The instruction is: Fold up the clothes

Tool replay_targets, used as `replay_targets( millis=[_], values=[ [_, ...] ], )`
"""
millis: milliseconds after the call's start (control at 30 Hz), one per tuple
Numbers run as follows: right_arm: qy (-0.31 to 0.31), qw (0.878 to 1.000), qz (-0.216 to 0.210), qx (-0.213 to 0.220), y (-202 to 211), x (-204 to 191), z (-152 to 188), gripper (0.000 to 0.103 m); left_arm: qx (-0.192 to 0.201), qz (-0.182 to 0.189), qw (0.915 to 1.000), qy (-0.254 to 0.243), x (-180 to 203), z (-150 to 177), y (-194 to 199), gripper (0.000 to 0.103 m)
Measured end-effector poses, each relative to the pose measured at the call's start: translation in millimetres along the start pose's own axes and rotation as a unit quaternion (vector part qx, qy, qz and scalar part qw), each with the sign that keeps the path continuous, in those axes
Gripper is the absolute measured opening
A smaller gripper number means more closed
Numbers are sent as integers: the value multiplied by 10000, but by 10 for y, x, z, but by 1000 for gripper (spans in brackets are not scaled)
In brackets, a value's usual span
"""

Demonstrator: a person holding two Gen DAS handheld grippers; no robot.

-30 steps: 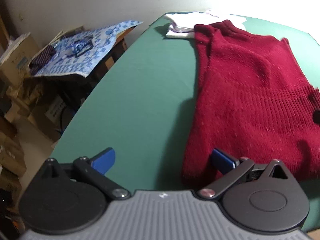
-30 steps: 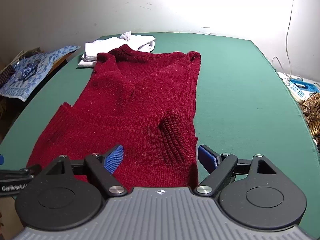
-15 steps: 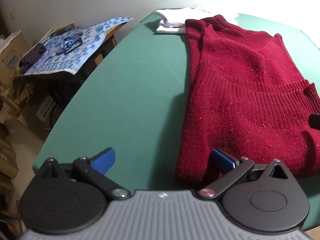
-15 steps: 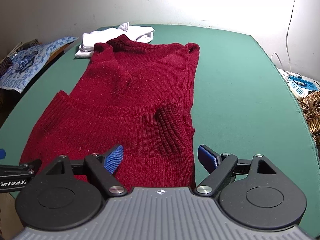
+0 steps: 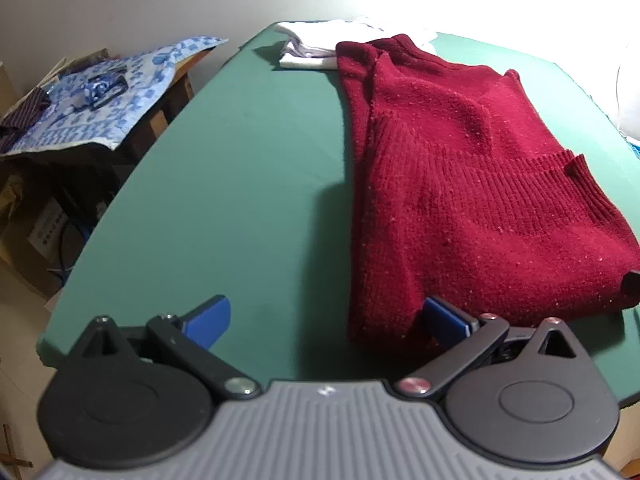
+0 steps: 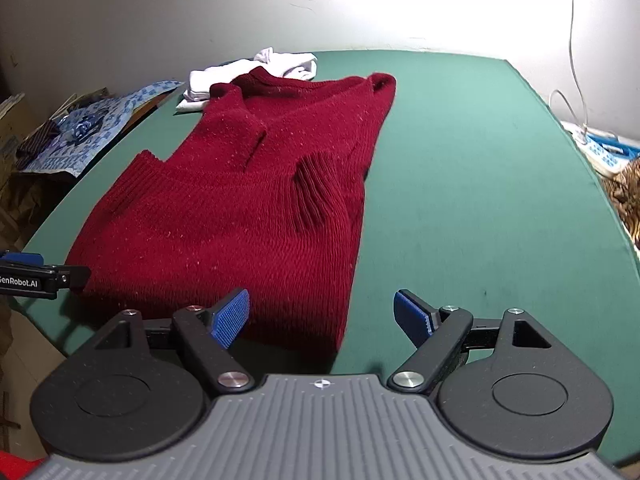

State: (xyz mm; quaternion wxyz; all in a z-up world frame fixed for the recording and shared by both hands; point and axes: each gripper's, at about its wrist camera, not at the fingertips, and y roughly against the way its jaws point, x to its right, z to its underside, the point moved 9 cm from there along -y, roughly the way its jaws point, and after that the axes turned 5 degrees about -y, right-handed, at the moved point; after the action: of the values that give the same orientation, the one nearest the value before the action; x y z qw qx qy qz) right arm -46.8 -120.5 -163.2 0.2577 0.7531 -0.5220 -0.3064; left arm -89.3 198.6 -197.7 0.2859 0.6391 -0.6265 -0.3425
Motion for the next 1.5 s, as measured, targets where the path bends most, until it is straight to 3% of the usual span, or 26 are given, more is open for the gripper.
replay_targets(
  millis=[67, 267, 533, 733, 867, 933, 1033, 1133, 1233, 1367, 1500],
  values=[
    [-48, 10000, -29, -9, -6, -16, 21, 80, -49, -55, 9999, -86, 34, -11, -37, 102],
    [-119, 9997, -13, -215, -93, -49, 124, 60, -90, -26, 9999, -135, 21, -22, -76, 102],
    [-138, 9997, 79, -171, -50, -19, 173, 60, 60, 40, 9992, -382, -31, -15, 11, 102],
    [622, 9979, -109, 121, 89, -93, 212, 60, 312, 521, 9968, -515, -68, 57, 181, 99],
    [1093, 9936, -179, 200, 41, -189, 284, 67, 401, 917, 9921, -755, 124, 128, 193, 100],
    [1241, 9919, -158, 234, -8, -223, 308, 68, 454, 841, 9908, -954, 220, 164, 140, 100],
    [1317, 9909, -37, 267, -112, -221, 326, 68, 490, 780, 9893, -1129, 308, 185, 27, 93],
    [1056, 9940, -135, 246, -195, -184, 334, 67, 510, 1018, 9864, -1188, 379, 193, -15, 74],
    [932, 9945, -231, 427, -212, -191, 331, 64, 624, 1096, 9849, -1187, 411, 205, -16, 68],
    [1043, 9927, -236, 555, -193, -223, 313, 44, 657, 1122, 9855, -1095, 417, 233, 24, 49],
    [1073, 9916, -282, 668, -139, -221, 257, 32, 697, 1071, 9860, -1075, 421, 233, 64, 41]
  ],
)
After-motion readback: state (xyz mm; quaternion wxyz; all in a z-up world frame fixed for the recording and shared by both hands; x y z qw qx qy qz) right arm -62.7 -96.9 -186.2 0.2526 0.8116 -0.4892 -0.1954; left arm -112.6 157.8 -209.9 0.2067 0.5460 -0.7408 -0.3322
